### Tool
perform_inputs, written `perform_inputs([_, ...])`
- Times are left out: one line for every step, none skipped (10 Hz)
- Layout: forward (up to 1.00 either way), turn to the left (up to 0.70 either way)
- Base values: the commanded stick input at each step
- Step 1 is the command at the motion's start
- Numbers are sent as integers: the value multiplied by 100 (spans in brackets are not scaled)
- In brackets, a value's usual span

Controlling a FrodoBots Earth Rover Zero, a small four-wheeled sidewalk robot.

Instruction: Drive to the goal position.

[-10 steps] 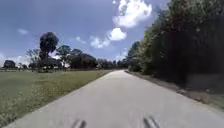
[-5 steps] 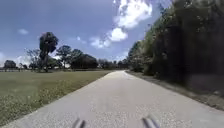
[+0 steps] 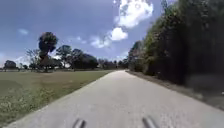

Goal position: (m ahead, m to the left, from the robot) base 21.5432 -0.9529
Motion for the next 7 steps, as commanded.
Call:
perform_inputs([50,0])
perform_inputs([50,0])
perform_inputs([50,0])
perform_inputs([50,0])
perform_inputs([50,0])
perform_inputs([50,0])
perform_inputs([50,0])
